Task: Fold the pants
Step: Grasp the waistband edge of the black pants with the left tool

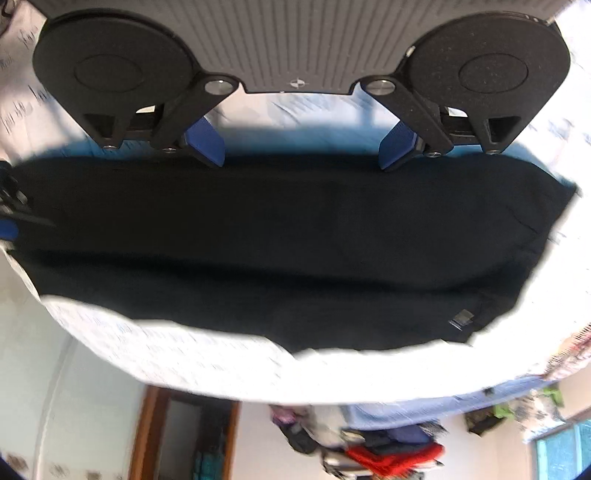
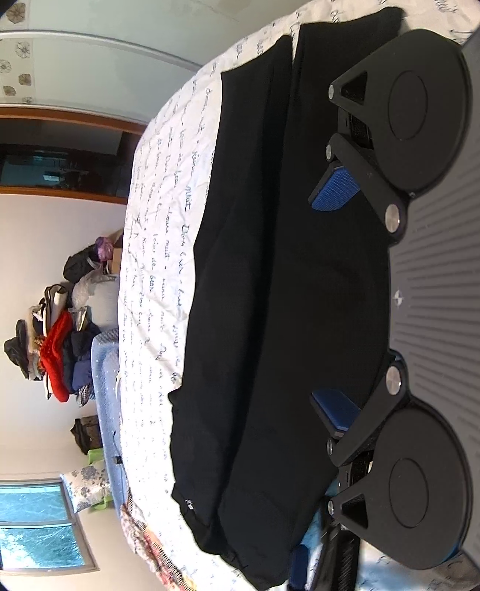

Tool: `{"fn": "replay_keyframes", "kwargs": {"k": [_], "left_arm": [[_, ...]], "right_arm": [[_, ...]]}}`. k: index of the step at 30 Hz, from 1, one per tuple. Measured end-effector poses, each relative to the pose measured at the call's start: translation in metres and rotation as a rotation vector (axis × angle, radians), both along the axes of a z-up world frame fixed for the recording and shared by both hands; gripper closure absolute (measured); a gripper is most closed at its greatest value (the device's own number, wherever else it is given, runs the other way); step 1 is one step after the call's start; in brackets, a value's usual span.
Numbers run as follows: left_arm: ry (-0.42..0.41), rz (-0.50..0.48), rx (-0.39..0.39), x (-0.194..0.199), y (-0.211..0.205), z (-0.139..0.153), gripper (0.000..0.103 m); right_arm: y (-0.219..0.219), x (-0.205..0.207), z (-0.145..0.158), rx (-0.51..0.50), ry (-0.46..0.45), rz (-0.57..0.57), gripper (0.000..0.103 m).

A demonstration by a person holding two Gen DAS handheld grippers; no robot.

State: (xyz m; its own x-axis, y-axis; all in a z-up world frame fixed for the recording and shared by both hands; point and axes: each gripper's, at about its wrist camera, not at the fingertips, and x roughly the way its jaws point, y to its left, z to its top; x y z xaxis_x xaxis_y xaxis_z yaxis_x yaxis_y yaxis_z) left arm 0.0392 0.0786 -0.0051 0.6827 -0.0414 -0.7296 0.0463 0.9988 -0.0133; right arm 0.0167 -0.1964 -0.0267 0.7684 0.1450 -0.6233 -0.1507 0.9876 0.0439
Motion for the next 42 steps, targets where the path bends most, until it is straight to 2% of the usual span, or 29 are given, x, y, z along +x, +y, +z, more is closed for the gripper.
{"fn": "replay_keyframes", "kwargs": {"k": [3, 7, 11, 14, 17, 18, 22, 24, 28, 34, 36, 38, 42], "left_arm": [[-0.056, 0.075, -0.014, 0.021, 0.048, 0.019, 0.010], [-0.100, 0.178, -0.184, 0.057, 0.133, 0.041, 0.011], [-0.126, 0.236, -0.321, 0.098, 0.199, 0.052, 0.010], [-0.115, 0.228, -0.440, 0.134, 0.235, 0.051, 0.010], [-0.059, 0.153, -0.575, 0.177, 0.259, 0.039, 0.010], [-0.033, 0.140, -0.599, 0.191, 0.263, 0.031, 0.010], [0.036, 0.204, -0.531, 0.242, 0.285, 0.004, 0.010], [0.074, 0.226, -0.526, 0.261, 0.292, -0.011, 0.010], [0.140, 0.202, -0.547, 0.282, 0.294, -0.029, 0.010], [0.136, 0.145, -0.529, 0.307, 0.284, -0.026, 0.012], [0.147, 0.121, -0.470, 0.316, 0.277, -0.024, 0.020], [0.158, 0.101, -0.430, 0.321, 0.271, -0.025, 0.039], [0.153, 0.085, -0.334, 0.324, 0.260, -0.028, 0.064]], "right_arm": [[-0.006, 0.013, 0.007, 0.022, -0.002, 0.003, 0.000], [-0.008, 0.026, 0.016, -0.010, -0.031, -0.009, 0.000], [-0.008, 0.037, 0.021, -0.036, -0.043, -0.026, 0.000], [-0.007, 0.045, 0.018, -0.027, -0.023, -0.035, 0.000], [0.000, 0.054, 0.013, -0.034, 0.006, -0.030, 0.000], [0.003, 0.056, 0.012, -0.040, 0.009, -0.026, 0.000], [0.014, 0.063, 0.007, -0.063, 0.025, -0.018, 0.000], [0.017, 0.065, 0.004, -0.063, 0.037, -0.016, 0.000], [0.019, 0.073, -0.001, -0.064, 0.060, -0.027, 0.000], [0.023, 0.087, -0.009, -0.055, 0.097, -0.034, 0.000], [0.025, 0.089, -0.012, -0.056, 0.105, -0.026, 0.000], [0.028, 0.090, -0.014, -0.060, 0.108, -0.019, 0.000], [0.031, 0.092, -0.016, -0.058, 0.117, -0.002, 0.000]]}}
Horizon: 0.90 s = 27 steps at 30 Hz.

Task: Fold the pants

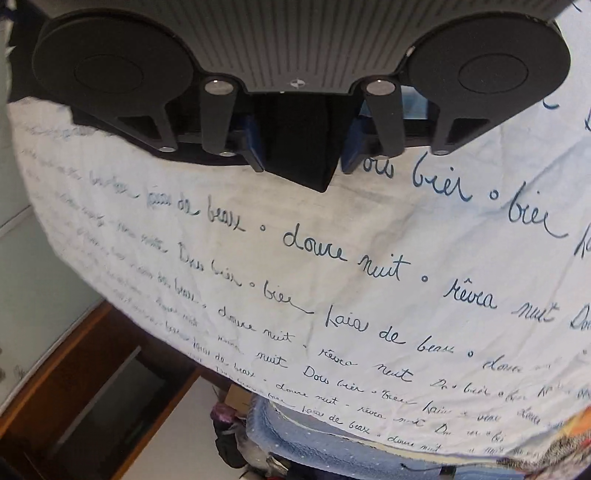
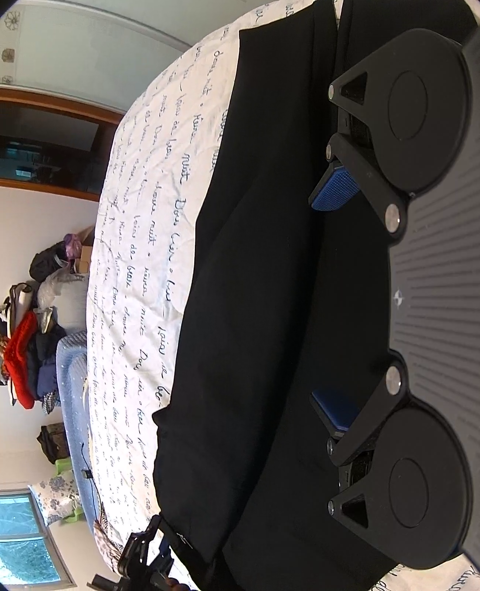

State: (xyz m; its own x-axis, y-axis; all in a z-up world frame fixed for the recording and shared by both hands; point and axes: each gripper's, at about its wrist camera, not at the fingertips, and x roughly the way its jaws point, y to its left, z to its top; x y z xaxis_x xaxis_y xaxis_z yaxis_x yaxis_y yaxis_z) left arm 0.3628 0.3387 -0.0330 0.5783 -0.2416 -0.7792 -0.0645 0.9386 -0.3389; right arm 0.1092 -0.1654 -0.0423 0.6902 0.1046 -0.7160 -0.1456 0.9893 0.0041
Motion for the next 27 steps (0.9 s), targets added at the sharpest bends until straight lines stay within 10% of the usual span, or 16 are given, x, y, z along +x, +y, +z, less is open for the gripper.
{"fn": "replay_keyframes", "kwargs": {"k": [4, 14, 27], "left_arm": [[-0.070, 0.008, 0.072, -0.007, -0.001, 0.010, 0.096], [-0.350, -0.033, 0.042, -0.068, -0.009, 0.074, 0.100], [-0.550, -0.155, -0.004, -0.141, -0.027, 0.140, 0.100]], "right_arm": [[0.000, 0.003, 0.002, 0.028, -0.004, 0.033, 0.000], [0.004, 0.046, 0.038, 0.012, -0.303, 0.443, 0.000], [0.042, 0.218, 0.009, 0.078, 0.116, 0.854, 0.000]]}}
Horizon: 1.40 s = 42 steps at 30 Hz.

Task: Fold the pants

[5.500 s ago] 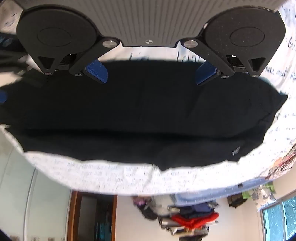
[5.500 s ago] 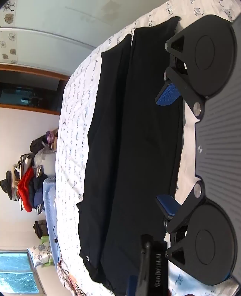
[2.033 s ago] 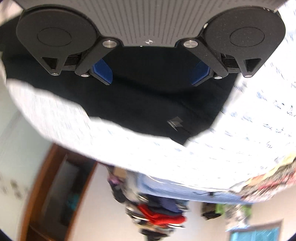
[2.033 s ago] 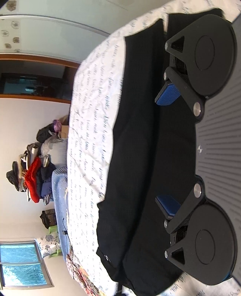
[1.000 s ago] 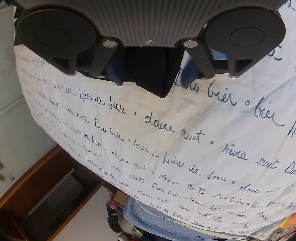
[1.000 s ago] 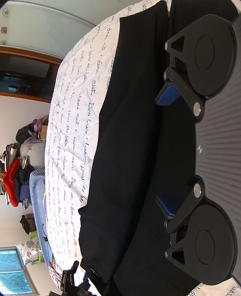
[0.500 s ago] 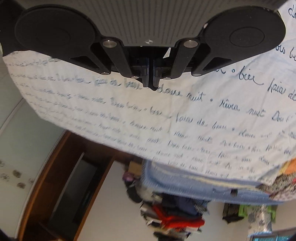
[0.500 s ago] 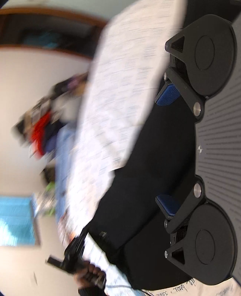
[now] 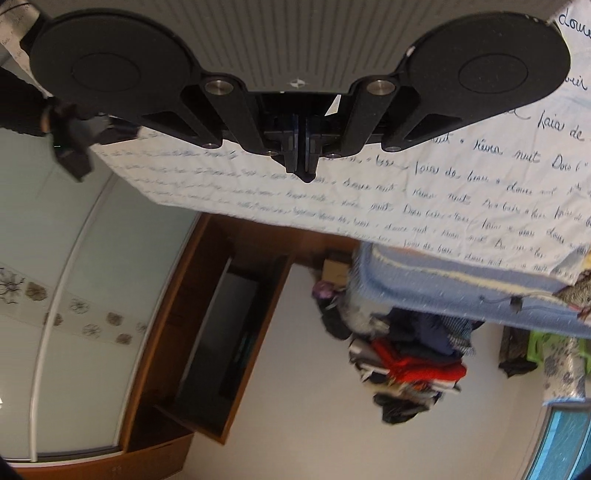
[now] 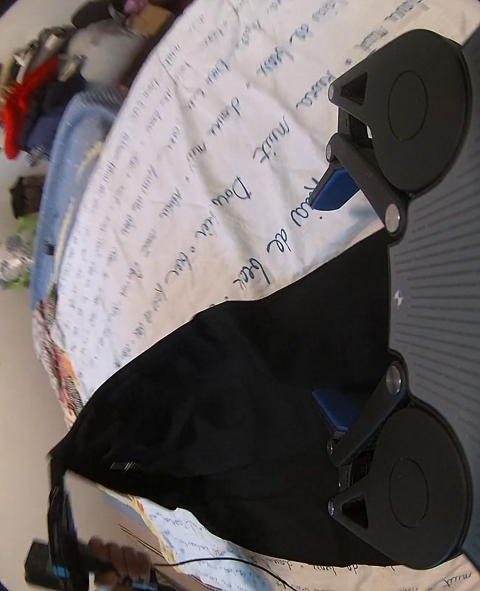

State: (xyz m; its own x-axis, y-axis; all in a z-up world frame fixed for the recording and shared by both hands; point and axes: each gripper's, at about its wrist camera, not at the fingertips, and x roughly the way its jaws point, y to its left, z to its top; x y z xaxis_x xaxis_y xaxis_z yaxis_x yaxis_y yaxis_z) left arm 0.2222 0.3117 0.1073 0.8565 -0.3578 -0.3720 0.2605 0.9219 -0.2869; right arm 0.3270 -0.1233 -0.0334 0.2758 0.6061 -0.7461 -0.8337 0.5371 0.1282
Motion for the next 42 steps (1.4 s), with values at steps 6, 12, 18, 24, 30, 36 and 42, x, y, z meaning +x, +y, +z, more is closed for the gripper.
{"fn": "replay_keyframes", "kwargs": {"k": [6, 12, 18, 24, 30, 36, 42], "left_arm": [[-0.057, -0.014, -0.052, -0.026, 0.015, 0.006, 0.100], [-0.033, 0.038, -0.061, -0.028, 0.026, -0.006, 0.103], [-0.018, 0.071, -0.147, -0.030, 0.044, -0.007, 0.103], [0.155, 0.098, -0.113, -0.005, 0.051, -0.039, 0.087], [0.387, 0.120, -0.165, 0.067, 0.064, -0.103, 0.082], [0.564, 0.078, -0.291, 0.120, 0.071, -0.156, 0.079], [0.546, -0.025, -0.439, 0.131, 0.083, -0.165, 0.045]], "right_arm": [[-0.001, 0.027, -0.022, 0.024, 0.265, 0.077, 0.007], [-0.008, 0.036, -0.016, 0.072, 0.352, 0.039, 0.093], [0.005, 0.001, -0.007, 0.027, 0.267, 0.084, 0.096], [-0.005, -0.042, 0.037, 0.085, 0.165, 0.121, 0.097], [-0.001, -0.038, 0.026, 0.068, 0.169, 0.106, 0.097], [-0.003, -0.027, 0.020, 0.073, 0.185, 0.086, 0.097], [-0.006, -0.017, 0.017, 0.089, 0.201, 0.069, 0.097]]}}
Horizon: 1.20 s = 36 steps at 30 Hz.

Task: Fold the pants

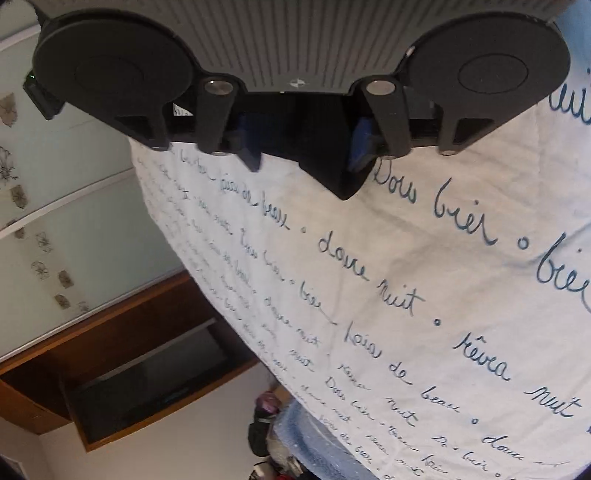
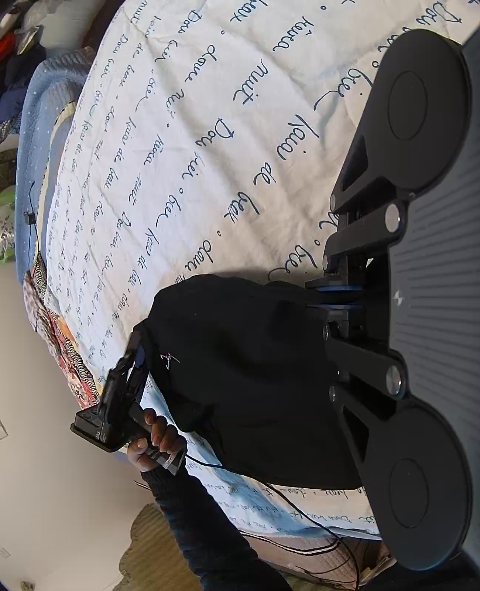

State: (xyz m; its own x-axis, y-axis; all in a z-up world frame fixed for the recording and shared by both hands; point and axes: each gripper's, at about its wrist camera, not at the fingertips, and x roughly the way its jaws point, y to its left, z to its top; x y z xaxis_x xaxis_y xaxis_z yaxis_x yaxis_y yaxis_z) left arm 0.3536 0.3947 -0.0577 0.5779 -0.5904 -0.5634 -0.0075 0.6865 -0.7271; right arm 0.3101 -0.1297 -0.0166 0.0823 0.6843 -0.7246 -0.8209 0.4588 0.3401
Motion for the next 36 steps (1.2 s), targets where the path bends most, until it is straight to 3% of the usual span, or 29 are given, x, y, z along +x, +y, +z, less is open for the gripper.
{"fn": "replay_keyframes", "kwargs": {"k": [6, 12, 16, 18, 21, 22, 23, 25, 28, 30, 36], "left_arm": [[-0.019, -0.021, 0.159, -0.001, 0.011, 0.018, 0.044], [0.026, -0.039, 0.136, 0.001, 0.010, 0.007, 0.042], [0.014, -0.055, 0.055, 0.011, 0.000, 0.003, 0.037], [0.014, -0.075, 0.064, 0.015, -0.009, 0.005, 0.036], [-0.017, -0.124, 0.102, 0.014, -0.024, 0.010, 0.051], [-0.028, -0.133, 0.142, 0.013, -0.028, 0.011, 0.064], [-0.044, -0.130, 0.209, 0.011, -0.033, 0.013, 0.072], [-0.059, -0.120, 0.363, 0.010, -0.044, 0.011, 0.078], [-0.156, -0.107, 0.463, -0.001, -0.060, 0.025, 0.086], [-0.243, -0.098, 0.487, -0.016, -0.066, 0.045, 0.088], [-0.484, -0.085, 0.287, -0.105, -0.041, 0.104, 0.089]], "right_arm": [[0.002, 0.003, -0.005, -0.004, 0.009, 0.008, 0.097], [0.001, 0.006, -0.010, 0.004, 0.011, -0.012, 0.097], [0.003, 0.006, -0.011, 0.003, 0.021, -0.009, 0.097], [0.004, 0.005, -0.012, -0.003, 0.022, -0.004, 0.097], [0.004, 0.005, -0.012, -0.002, 0.026, -0.004, 0.097], [0.003, 0.005, -0.012, 0.000, 0.026, -0.004, 0.097], [0.002, 0.006, -0.011, 0.001, 0.025, -0.006, 0.097], [0.002, 0.008, -0.012, -0.003, 0.019, -0.016, 0.097], [0.005, 0.011, -0.016, -0.032, 0.003, -0.034, 0.097], [0.009, 0.008, -0.014, -0.047, -0.015, -0.023, 0.097], [-0.001, -0.053, 0.032, 0.001, -0.108, 0.040, 0.097]]}}
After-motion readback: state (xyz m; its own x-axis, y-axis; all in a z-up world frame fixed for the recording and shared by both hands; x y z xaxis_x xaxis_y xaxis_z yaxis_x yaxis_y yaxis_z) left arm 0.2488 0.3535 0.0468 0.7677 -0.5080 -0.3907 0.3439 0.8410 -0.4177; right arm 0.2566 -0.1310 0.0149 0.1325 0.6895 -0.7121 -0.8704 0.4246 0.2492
